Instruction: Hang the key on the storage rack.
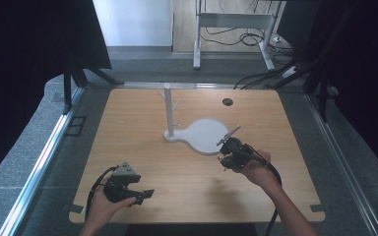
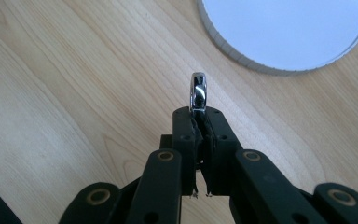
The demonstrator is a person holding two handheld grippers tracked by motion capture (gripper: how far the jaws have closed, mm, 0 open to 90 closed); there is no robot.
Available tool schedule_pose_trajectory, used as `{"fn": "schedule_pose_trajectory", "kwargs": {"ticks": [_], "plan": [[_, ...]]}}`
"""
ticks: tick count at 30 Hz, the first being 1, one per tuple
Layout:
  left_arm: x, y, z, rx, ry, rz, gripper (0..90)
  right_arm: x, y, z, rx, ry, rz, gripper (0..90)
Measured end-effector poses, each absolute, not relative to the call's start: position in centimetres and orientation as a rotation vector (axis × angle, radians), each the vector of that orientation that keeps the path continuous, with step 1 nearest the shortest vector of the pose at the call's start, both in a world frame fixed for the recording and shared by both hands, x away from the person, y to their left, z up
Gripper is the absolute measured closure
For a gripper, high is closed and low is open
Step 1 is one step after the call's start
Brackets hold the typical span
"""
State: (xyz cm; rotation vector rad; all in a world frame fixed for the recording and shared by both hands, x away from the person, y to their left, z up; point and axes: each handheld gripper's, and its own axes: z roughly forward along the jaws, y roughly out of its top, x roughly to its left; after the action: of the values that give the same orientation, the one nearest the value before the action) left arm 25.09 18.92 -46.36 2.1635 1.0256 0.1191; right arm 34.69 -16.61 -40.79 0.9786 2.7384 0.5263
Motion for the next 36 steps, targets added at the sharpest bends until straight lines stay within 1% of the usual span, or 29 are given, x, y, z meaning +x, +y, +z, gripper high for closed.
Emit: {"fn": "schedule_pose_trajectory", "kwargs": {"ticks": [14, 36], "plan": [[25.1, 18.6, -46.6, 2.174, 1.021, 0.109, 23.6, 35.8, -15.9, -39.6, 0.98, 2.724, 0.586, 84.2], [25.1, 18.4, -46.6, 2.19, 1.008, 0.096, 23.4, 38.1, -13.5, -37.6, 0.97, 2.699, 0.668, 84.1]]}}
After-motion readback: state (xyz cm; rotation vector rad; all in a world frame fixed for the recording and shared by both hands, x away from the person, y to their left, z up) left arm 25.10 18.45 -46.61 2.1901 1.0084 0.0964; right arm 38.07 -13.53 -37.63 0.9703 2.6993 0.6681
